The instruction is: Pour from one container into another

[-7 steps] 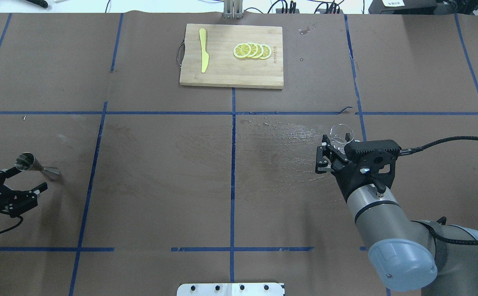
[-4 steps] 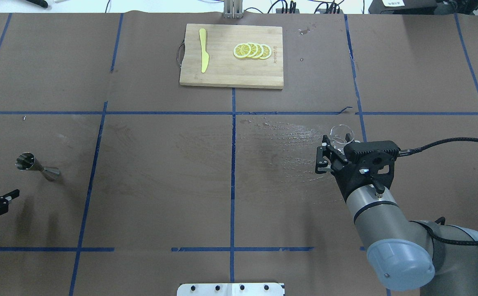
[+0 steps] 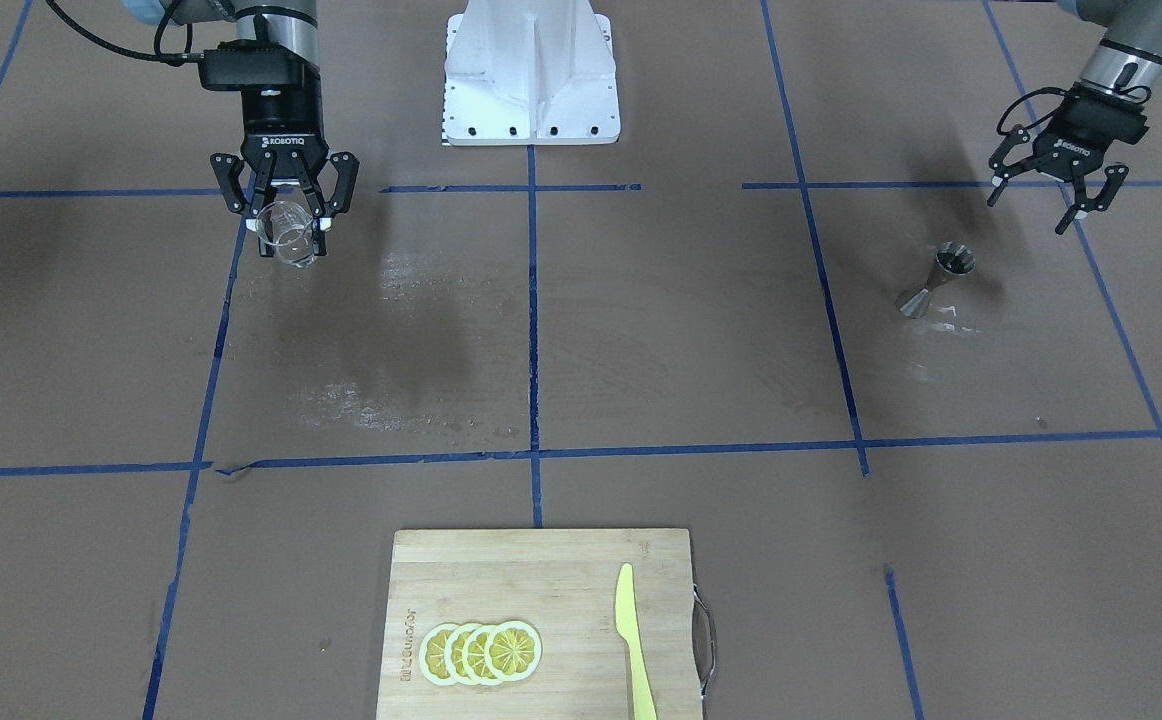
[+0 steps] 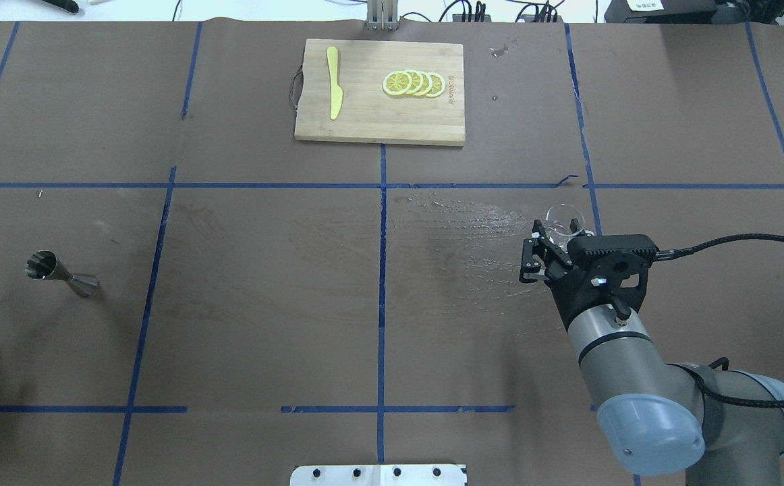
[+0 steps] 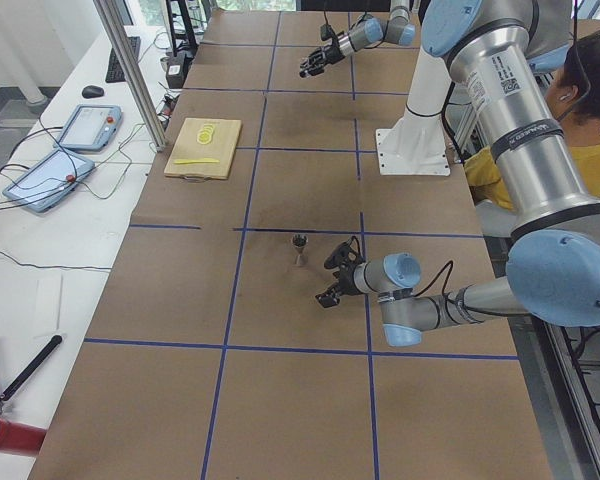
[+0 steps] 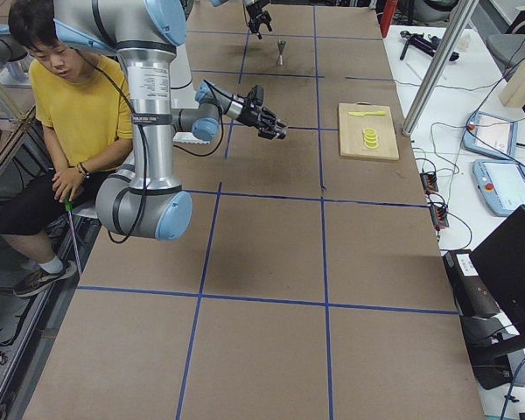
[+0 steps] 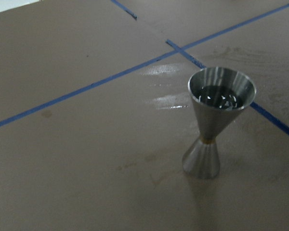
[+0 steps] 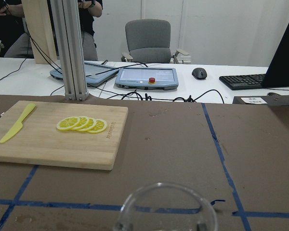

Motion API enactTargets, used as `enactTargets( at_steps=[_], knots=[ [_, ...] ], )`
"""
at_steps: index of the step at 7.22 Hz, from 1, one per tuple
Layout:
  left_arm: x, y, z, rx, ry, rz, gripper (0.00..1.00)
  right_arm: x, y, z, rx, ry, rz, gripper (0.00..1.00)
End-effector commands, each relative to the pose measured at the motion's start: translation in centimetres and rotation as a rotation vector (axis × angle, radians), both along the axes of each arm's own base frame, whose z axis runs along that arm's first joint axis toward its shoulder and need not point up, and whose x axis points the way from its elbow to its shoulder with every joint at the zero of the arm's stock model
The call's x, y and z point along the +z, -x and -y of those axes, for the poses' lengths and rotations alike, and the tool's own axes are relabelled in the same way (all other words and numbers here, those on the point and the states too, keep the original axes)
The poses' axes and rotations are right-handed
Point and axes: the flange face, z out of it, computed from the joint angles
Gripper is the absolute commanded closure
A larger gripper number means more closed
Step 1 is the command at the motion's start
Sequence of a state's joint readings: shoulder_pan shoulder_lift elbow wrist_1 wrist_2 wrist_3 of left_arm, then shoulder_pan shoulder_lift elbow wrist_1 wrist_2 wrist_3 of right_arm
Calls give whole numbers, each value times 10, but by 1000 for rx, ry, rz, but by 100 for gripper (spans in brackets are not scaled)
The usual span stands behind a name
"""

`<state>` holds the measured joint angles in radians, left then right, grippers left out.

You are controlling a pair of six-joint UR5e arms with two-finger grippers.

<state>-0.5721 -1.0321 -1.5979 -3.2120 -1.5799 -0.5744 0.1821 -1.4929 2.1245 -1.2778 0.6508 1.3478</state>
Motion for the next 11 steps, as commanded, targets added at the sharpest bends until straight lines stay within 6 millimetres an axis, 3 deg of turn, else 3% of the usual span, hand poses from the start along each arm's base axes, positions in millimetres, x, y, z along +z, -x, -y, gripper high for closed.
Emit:
enactTargets(
  at_steps=[1,2,4,5,6,7,8,9,10,11],
  knots=[
    [4,39,46,29,-45,132,0,20,5,-9,61,1,36,100],
    [1,63,93,12,-32,214,0,53,7,-19,98,13,44,100],
    [-21,76,163,50,54,235,0,77,7,-31,121,8,47,100],
    [-35,75,192,40,95,239,0,113,7,-38,147,21,40,100],
    [-44,73,205,38,120,243,0,122,7,-43,149,22,43,100],
    [-65,73,223,62,201,225,0,139,12,-48,155,33,46,100],
    [-111,94,265,38,298,187,0,155,17,-52,172,13,40,100],
    [-132,109,272,9,361,187,0,159,19,-55,167,10,34,100],
    [-139,110,268,8,373,190,0,181,24,-56,171,17,8,100],
    [-139,110,268,7,374,192,0,182,24,-55,178,24,21,100]
  ],
)
